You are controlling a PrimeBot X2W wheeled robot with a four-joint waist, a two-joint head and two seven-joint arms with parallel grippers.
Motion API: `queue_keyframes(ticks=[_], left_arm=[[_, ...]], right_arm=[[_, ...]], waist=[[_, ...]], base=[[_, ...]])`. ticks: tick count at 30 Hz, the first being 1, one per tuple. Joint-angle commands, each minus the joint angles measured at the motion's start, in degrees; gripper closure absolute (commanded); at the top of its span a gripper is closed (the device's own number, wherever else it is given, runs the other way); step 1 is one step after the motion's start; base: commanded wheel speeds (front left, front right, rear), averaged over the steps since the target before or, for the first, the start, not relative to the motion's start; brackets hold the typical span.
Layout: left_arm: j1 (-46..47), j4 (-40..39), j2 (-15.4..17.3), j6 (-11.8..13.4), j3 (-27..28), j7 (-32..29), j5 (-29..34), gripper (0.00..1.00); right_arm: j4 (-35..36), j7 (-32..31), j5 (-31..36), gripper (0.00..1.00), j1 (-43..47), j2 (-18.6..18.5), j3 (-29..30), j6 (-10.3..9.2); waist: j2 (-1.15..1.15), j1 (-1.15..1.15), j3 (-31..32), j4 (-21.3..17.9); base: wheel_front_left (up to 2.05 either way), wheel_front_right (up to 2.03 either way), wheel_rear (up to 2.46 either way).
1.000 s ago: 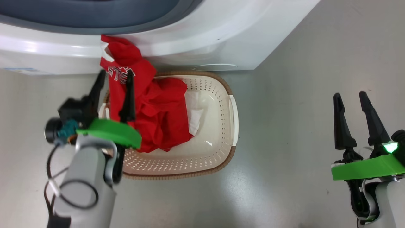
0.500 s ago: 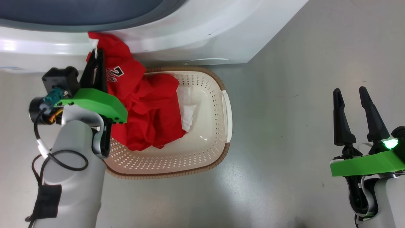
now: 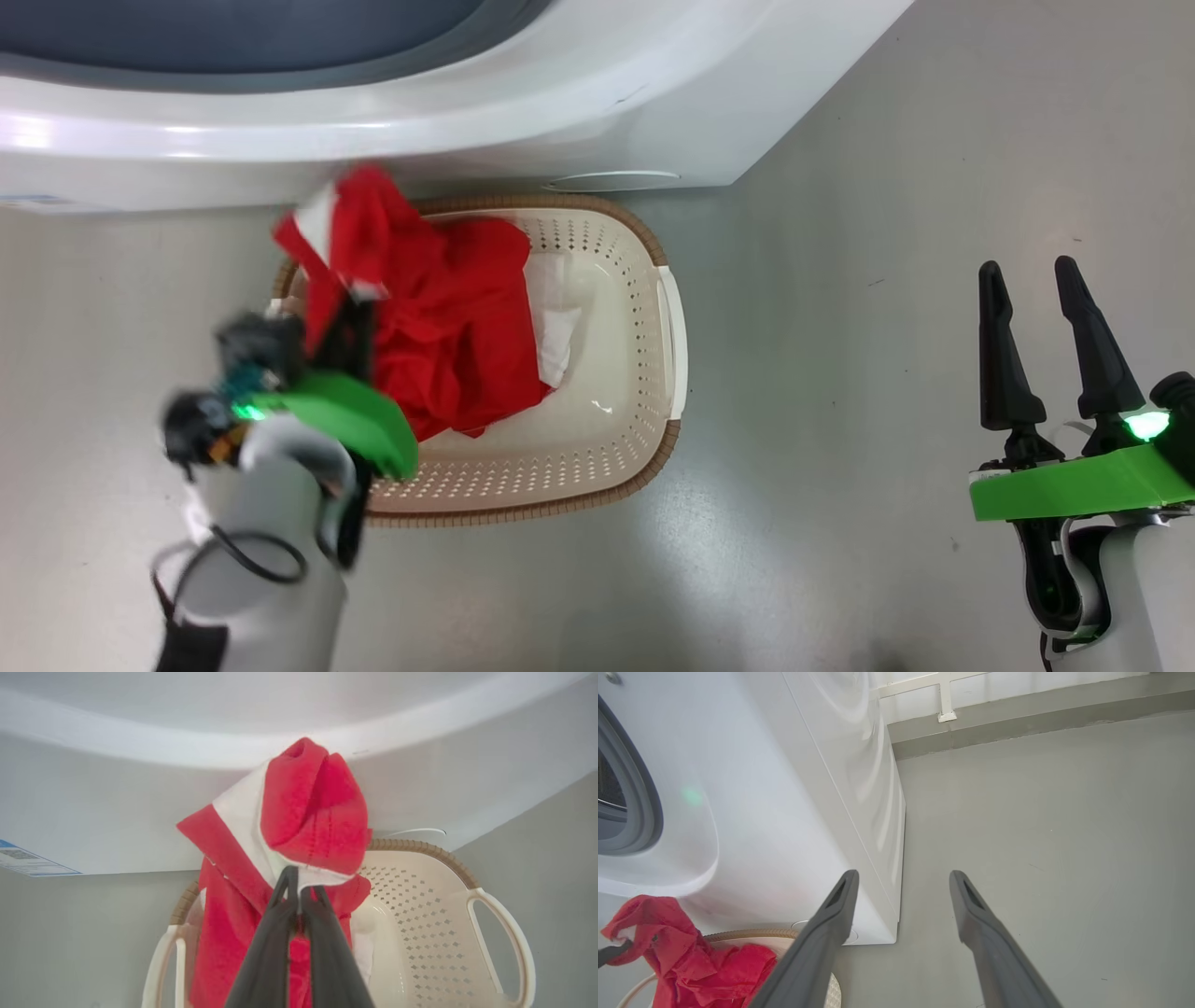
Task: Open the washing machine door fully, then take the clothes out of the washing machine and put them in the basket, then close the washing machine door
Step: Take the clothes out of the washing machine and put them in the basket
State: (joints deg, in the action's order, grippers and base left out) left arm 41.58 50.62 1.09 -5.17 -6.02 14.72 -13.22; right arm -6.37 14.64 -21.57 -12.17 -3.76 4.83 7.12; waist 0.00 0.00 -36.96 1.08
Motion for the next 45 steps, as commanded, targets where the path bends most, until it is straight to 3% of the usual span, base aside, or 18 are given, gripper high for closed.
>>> queue_keyframes(ticks=[1,13,19,21,24,25,26,34,45], left_arm=[[-3.0,0.6,1.8,-0.5,-0.9,0.3,-1.4,1.0],[-4.5,9.8,1.8,-2.2,-21.5,0.3,-10.9,1.0],[-1.5,10.9,1.8,-2.3,-25.7,0.3,-16.9,1.0],[-0.7,11.0,1.8,-2.0,-26.4,0.3,-17.6,0.85],[0.0,11.1,1.8,-1.1,-27.1,0.3,-17.7,0.46],[0.1,11.0,1.8,-0.9,-27.2,0.3,-17.6,0.18],[0.1,10.9,1.8,-0.7,-27.2,0.3,-17.7,0.0],[-1.9,8.1,1.8,0.3,-25.0,0.3,-16.6,0.0],[-6.9,1.8,1.8,0.7,-16.4,0.3,-11.3,0.0]], right_arm=[[1.3,0.4,-0.1,0.0,0.0,-0.1,-1.4,0.36],[1.1,0.4,-0.1,0.0,-0.7,-0.1,-2.0,0.36],[1.2,0.4,-0.2,0.0,-0.9,0.0,-2.0,0.36],[1.2,0.4,-0.2,0.0,-1.0,0.1,-1.9,0.36],[1.1,0.4,-0.2,0.0,-1.0,0.1,-1.8,0.36],[1.1,0.4,-0.1,0.0,-1.0,0.1,-1.8,0.36],[1.0,0.4,-0.1,0.0,-1.0,0.2,-1.8,0.36],[0.2,0.4,0.0,0.0,-0.3,0.2,-1.8,0.36],[-1.4,0.4,0.3,0.0,1.8,-0.2,-2.5,0.36]], waist=[[0.0,0.0,-0.2,0.0],[0.0,0.0,-1.8,-1.0],[0.0,0.0,-2.4,-1.4],[0.0,0.0,-2.5,-1.4],[0.0,0.0,-2.5,-1.3],[0.0,0.0,-2.4,-1.3],[0.0,0.0,-2.3,-1.3],[0.0,0.0,0.7,-0.7],[0.0,0.0,8.2,0.1]], base=[[0.0,0.0,0.0],[0.0,0.0,0.0],[0.0,0.0,0.0],[0.0,0.0,0.0],[0.0,0.0,0.0],[0.0,0.0,0.0],[0.0,0.0,0.0],[0.0,0.0,0.0],[0.0,0.0,0.0]])
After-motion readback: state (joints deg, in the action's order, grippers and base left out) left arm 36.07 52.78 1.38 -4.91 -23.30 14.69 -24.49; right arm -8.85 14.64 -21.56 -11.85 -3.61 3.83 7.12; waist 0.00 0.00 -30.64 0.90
